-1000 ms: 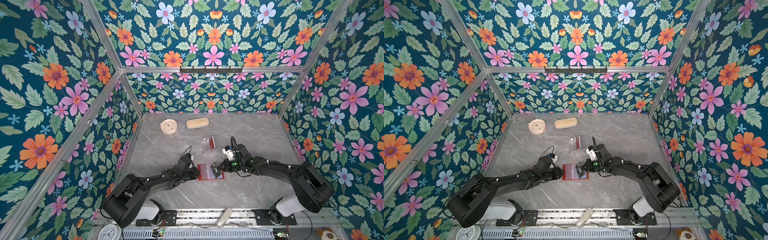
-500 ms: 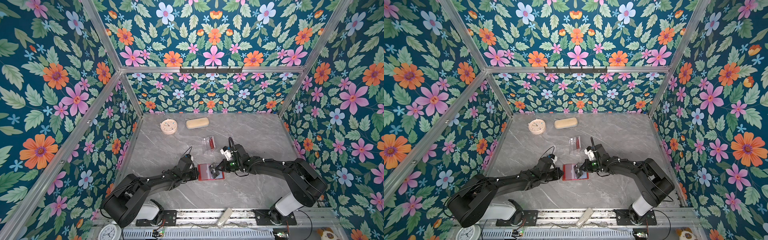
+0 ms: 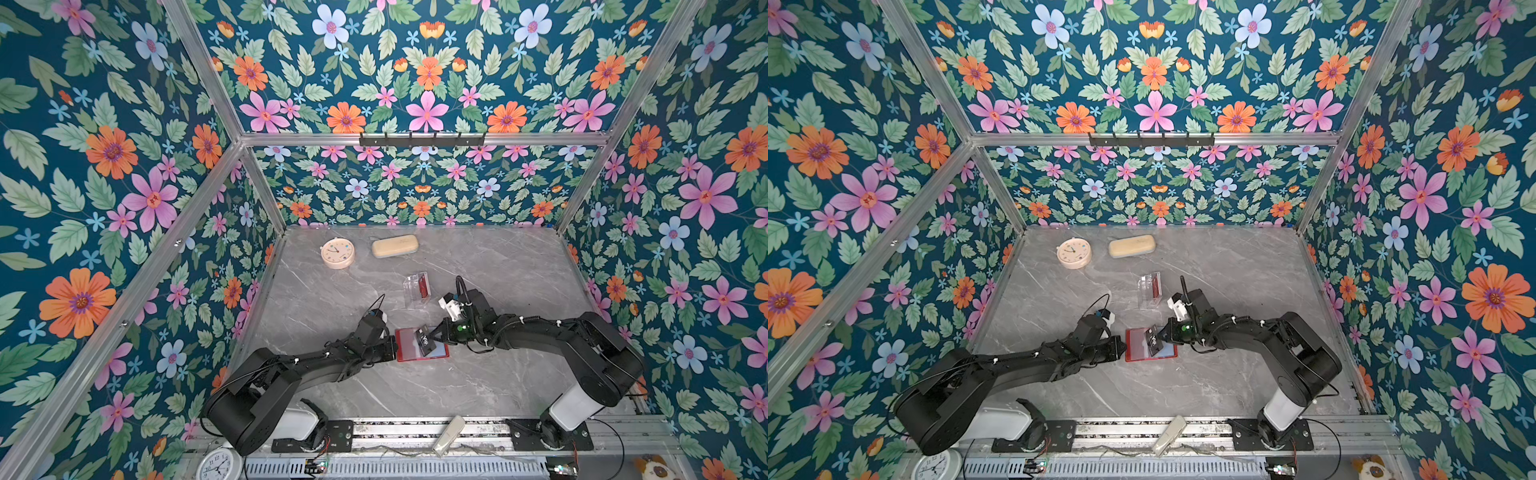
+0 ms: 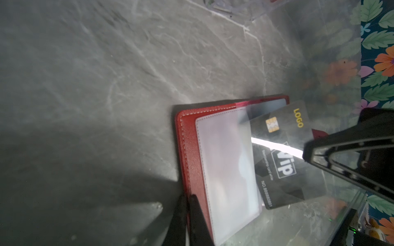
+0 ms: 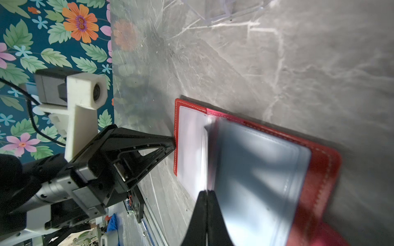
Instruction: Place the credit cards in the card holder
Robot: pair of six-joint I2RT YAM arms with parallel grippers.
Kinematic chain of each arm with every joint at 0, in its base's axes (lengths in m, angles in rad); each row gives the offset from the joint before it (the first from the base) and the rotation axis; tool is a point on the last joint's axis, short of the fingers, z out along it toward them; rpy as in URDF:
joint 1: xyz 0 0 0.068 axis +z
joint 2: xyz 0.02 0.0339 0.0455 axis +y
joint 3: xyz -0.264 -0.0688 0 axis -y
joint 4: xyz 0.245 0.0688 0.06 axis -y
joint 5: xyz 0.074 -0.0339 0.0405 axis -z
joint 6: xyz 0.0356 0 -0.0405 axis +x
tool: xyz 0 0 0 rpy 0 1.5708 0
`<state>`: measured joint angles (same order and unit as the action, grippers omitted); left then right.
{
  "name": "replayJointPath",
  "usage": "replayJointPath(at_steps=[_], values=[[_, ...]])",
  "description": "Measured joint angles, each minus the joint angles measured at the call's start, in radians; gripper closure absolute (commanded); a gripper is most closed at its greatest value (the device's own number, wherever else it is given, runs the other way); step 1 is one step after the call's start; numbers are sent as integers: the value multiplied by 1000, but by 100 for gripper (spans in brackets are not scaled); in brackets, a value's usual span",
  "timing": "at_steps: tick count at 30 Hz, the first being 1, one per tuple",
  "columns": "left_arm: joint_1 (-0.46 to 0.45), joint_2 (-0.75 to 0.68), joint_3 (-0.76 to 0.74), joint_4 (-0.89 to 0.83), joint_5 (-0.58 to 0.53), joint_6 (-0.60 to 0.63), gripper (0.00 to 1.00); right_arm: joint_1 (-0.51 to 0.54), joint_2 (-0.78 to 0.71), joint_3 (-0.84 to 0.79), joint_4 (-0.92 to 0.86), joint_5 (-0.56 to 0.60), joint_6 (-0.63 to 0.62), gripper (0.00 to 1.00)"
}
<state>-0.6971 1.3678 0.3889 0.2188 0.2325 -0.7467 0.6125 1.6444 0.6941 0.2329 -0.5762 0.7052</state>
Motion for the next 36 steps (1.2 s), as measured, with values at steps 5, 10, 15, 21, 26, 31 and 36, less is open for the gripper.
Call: replayJointPath(at_steps=[5,10,15,21,26,31,36], values=[[-3,0,-4,7,0,-5,99,0,5,-23,64,2,37,100],[-5,0,-5,10,0,-5,100,0,41,-35,109,4,62,100],[-6,0,-6,12,-2,-5,100,1,50,-41,143,5,74,100],[-11,0,-7,14,-6,-5,100,6,58,-51,175,12,84,100],[-12,0,-11,20,-7,-8,100,13,64,-52,186,24,88,100],[-14,-1,-13,24,-11,-9,100,27,68,-45,183,31,87,97],[-16,0,-13,26,-18,-9,100,44,62,-23,127,65,71,72]])
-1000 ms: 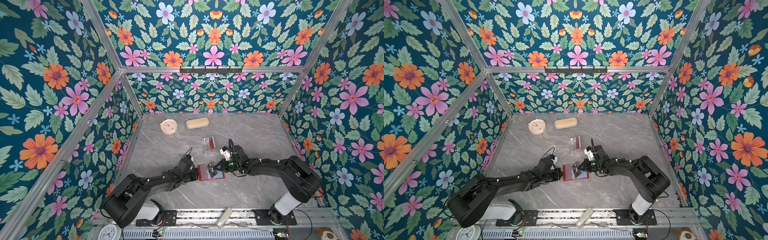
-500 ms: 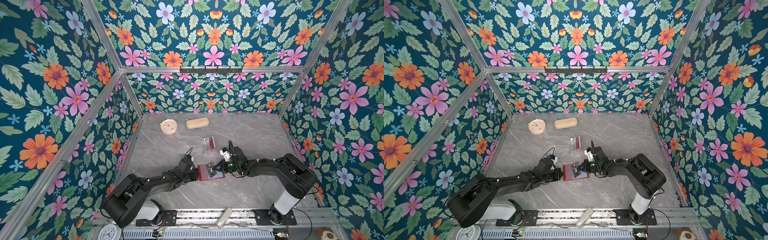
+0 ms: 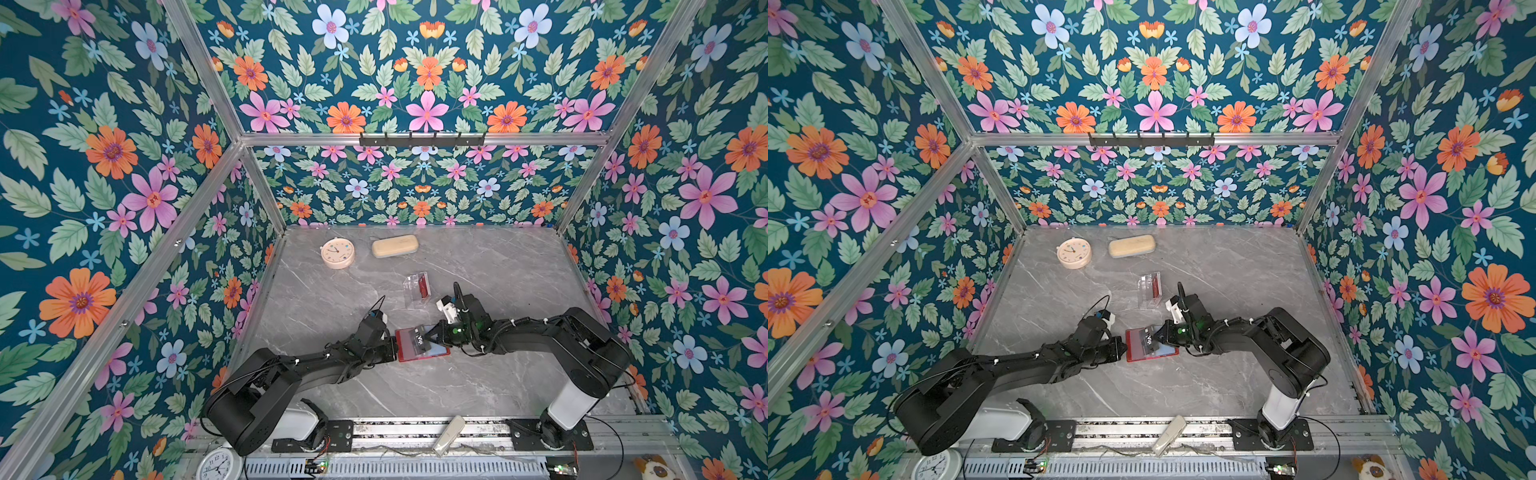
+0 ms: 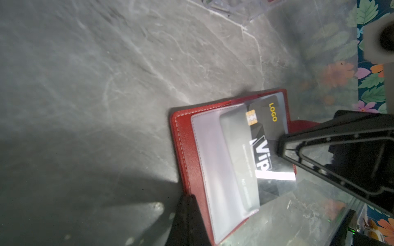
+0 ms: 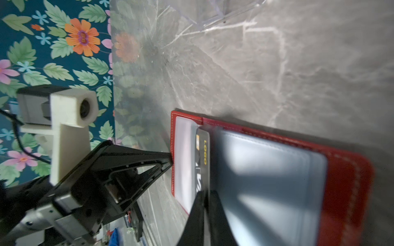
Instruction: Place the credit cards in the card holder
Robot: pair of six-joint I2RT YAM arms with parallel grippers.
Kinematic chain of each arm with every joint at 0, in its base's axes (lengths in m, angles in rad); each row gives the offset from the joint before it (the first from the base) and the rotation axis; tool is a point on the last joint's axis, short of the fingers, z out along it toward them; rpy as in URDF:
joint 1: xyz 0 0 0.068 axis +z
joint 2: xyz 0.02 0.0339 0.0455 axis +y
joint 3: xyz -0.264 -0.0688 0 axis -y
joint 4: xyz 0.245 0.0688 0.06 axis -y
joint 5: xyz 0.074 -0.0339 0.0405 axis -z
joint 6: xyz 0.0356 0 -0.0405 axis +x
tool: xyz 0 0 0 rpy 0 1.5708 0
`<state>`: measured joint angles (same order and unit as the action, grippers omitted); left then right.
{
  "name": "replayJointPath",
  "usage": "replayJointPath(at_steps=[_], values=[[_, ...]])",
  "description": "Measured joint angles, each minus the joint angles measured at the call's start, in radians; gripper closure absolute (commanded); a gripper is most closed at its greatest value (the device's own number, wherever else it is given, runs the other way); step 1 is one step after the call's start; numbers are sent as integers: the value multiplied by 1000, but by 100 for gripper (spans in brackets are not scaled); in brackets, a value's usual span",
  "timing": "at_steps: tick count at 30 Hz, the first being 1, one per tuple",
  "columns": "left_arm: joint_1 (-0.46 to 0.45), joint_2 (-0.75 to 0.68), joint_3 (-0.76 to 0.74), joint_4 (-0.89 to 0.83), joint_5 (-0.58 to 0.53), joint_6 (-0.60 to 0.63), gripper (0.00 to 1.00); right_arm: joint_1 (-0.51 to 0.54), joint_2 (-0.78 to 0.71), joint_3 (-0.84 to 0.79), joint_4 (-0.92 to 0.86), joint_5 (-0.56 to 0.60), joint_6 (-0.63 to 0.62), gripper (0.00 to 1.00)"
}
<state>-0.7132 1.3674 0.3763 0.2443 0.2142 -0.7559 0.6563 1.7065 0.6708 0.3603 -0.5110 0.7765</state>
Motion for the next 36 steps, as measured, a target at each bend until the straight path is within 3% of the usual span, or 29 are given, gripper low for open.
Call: replayJointPath(at_steps=[5,11,18,21,29,36], values=[[0,1,0,1,-3,0,100,23,-16,36,-82,48,-30,60],[-2,3,0,3,-3,0,100,51,-34,69,-175,111,-71,52],[-2,3,2,2,-4,0,100,78,-98,105,-288,220,-108,51],[-2,3,2,2,-4,0,100,82,-107,114,-333,262,-126,56],[-3,3,11,-14,-7,1,100,105,-70,190,-455,364,-149,91],[-3,8,15,-20,-7,2,100,124,7,253,-557,436,-159,94]])
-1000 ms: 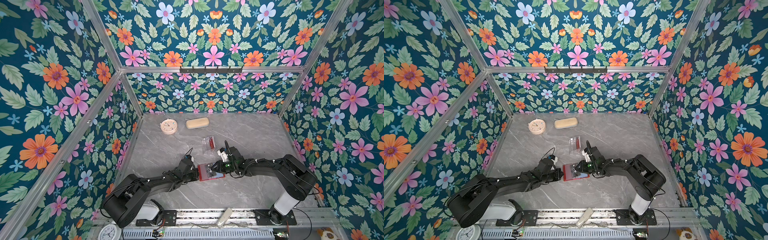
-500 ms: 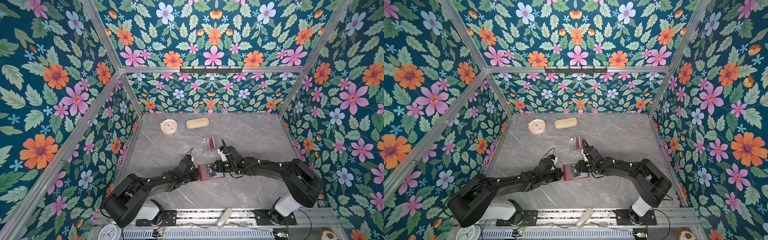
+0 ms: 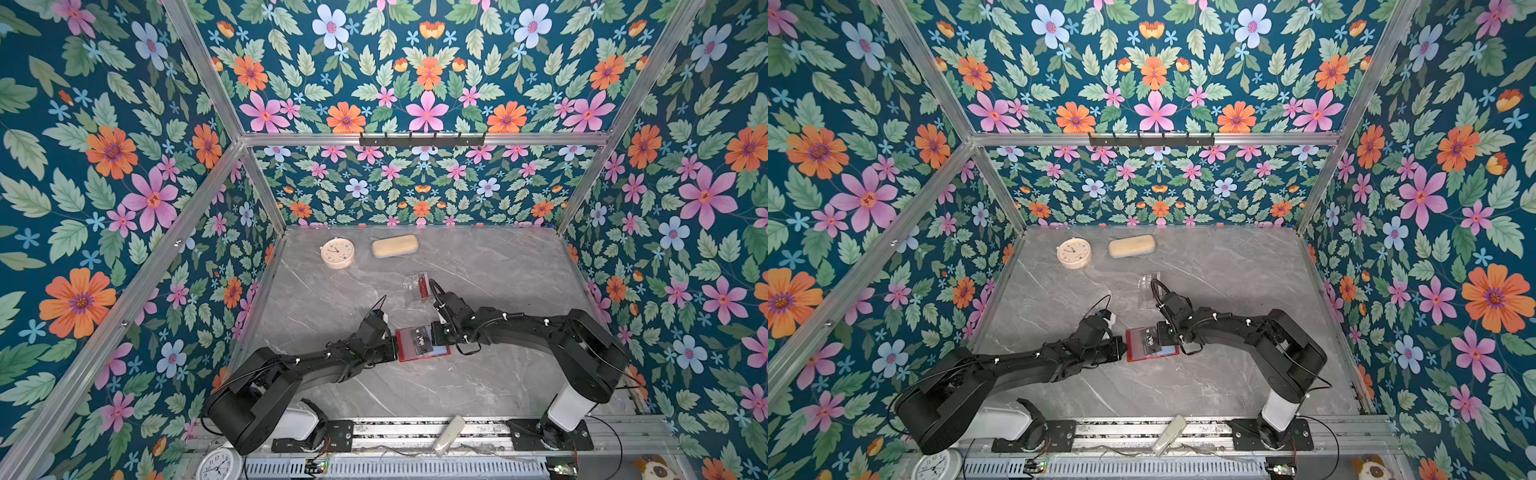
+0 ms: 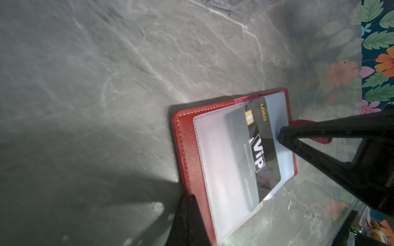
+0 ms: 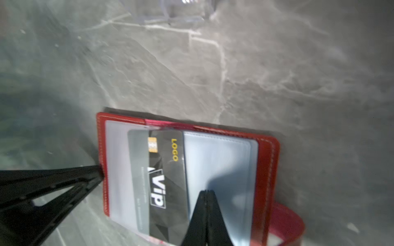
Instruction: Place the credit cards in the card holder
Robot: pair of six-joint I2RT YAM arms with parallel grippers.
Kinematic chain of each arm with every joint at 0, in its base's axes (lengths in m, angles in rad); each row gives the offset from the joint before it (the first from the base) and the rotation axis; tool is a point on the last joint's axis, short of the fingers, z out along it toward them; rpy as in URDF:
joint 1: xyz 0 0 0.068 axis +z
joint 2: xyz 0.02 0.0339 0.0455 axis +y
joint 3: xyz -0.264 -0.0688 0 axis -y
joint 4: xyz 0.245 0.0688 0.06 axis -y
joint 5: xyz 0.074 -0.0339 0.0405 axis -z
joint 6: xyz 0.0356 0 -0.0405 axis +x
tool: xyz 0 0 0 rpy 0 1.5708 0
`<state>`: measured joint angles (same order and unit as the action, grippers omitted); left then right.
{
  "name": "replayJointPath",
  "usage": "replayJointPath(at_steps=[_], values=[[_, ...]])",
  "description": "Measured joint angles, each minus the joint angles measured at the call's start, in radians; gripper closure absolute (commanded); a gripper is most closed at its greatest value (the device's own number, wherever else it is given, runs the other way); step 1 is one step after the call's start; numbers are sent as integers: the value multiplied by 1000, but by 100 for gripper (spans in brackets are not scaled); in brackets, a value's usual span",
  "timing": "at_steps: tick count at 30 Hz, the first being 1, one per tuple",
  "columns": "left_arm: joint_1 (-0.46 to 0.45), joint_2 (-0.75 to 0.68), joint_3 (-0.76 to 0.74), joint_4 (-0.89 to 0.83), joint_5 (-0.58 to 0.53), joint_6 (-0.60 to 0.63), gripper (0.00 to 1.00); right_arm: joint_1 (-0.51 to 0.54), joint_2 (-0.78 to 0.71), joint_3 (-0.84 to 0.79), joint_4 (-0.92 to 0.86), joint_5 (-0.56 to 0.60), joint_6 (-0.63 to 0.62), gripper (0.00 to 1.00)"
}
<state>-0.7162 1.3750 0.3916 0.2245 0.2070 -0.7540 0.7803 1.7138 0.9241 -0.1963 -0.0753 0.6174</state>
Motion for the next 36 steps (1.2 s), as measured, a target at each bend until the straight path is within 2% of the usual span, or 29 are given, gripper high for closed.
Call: replayJointPath(at_steps=[5,13,20,26,36], values=[[0,2,2,0,0,0,100,12,32,36,-18,4,-19,86],[-3,2,2,0,-5,2,100,28,57,73,-30,-1,-42,65],[-3,1,2,0,-7,2,100,37,50,79,-42,8,-45,62],[-4,0,0,0,-8,2,100,47,32,82,-94,41,-45,64],[-4,-5,-2,-2,-12,2,100,65,61,131,-145,59,-52,88]])
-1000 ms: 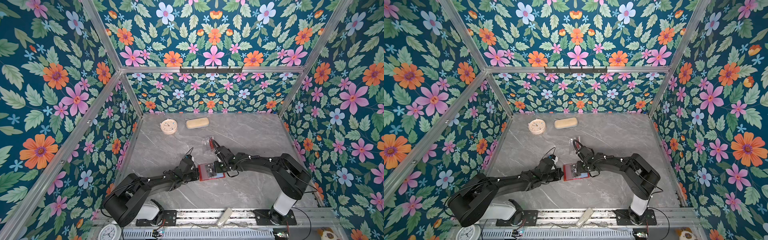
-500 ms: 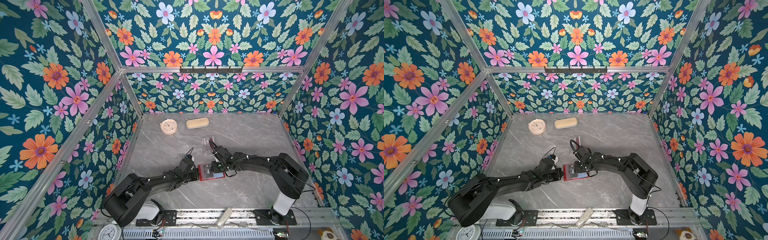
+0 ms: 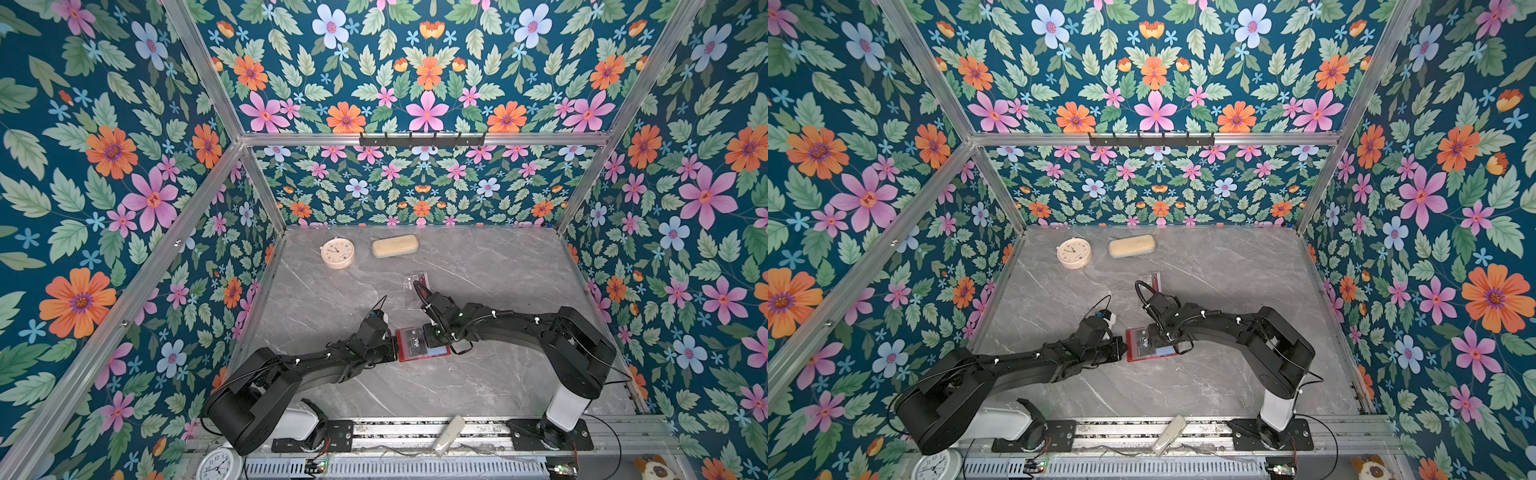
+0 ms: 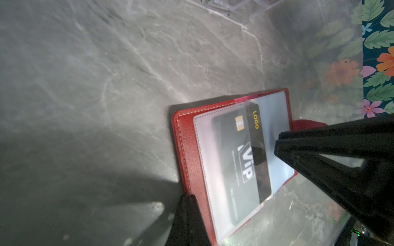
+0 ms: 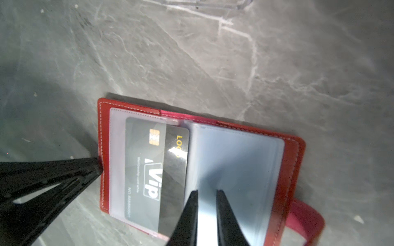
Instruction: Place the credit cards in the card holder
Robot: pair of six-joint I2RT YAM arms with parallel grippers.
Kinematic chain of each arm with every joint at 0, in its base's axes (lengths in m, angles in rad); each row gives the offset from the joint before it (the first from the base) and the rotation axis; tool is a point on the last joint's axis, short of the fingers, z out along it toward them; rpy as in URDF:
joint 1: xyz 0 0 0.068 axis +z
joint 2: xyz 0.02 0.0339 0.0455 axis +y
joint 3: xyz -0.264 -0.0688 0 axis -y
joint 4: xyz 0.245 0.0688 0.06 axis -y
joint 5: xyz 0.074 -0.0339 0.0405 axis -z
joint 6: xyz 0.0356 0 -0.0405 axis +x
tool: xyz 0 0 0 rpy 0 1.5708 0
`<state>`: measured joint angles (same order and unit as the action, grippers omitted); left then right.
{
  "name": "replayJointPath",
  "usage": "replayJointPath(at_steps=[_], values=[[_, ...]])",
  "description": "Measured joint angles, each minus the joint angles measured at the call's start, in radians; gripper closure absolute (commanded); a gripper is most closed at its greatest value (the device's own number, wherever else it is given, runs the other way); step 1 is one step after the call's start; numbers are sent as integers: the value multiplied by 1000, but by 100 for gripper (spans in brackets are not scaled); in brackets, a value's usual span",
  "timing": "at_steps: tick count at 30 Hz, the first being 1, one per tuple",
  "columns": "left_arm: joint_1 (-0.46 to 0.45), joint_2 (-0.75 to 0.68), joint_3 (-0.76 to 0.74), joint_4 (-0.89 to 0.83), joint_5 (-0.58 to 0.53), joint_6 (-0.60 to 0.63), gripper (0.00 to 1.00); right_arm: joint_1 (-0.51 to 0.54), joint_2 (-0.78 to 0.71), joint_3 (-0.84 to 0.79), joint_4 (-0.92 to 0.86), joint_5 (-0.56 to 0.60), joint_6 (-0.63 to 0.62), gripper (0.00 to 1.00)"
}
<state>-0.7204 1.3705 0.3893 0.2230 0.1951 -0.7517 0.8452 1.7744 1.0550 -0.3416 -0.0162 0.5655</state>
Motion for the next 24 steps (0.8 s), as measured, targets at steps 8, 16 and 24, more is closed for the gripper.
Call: replayJointPath(at_steps=[8,16,24], values=[[0,0,-1,0,-2,0,100,3,43,32,-13,0,0,87],[-1,-4,-2,-2,-8,0,100,11,72,69,-37,-4,-18,78],[-1,-5,0,-7,-10,0,100,16,99,101,-71,-3,-23,73]])
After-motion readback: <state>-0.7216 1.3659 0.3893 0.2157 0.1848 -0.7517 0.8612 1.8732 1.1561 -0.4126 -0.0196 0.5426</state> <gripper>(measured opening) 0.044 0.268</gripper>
